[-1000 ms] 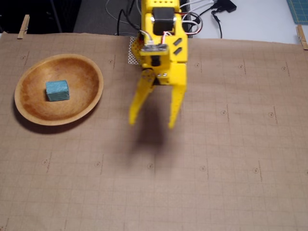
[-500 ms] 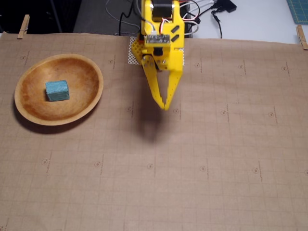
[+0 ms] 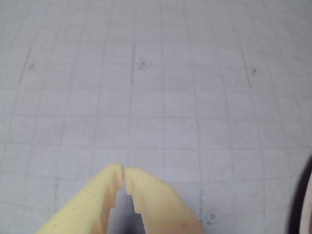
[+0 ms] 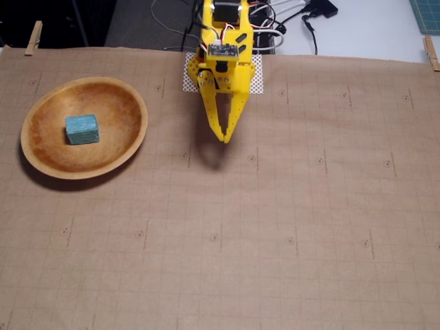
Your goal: Grasp a blue block and put it in the bowl.
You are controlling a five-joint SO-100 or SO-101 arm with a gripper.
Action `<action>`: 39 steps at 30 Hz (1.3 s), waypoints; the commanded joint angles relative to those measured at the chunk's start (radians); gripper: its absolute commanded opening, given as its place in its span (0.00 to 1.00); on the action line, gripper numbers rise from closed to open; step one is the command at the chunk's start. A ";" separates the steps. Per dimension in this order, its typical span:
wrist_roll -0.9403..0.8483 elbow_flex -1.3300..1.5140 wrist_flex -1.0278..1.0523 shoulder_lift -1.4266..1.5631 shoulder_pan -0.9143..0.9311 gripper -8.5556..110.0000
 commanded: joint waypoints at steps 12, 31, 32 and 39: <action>-0.014 0.126 0.071 0.026 -0.005 0.05; -0.012 0.129 0.212 -0.002 0.005 0.05; -0.012 0.129 0.212 -0.002 0.005 0.05; -0.012 0.129 0.212 -0.002 0.005 0.05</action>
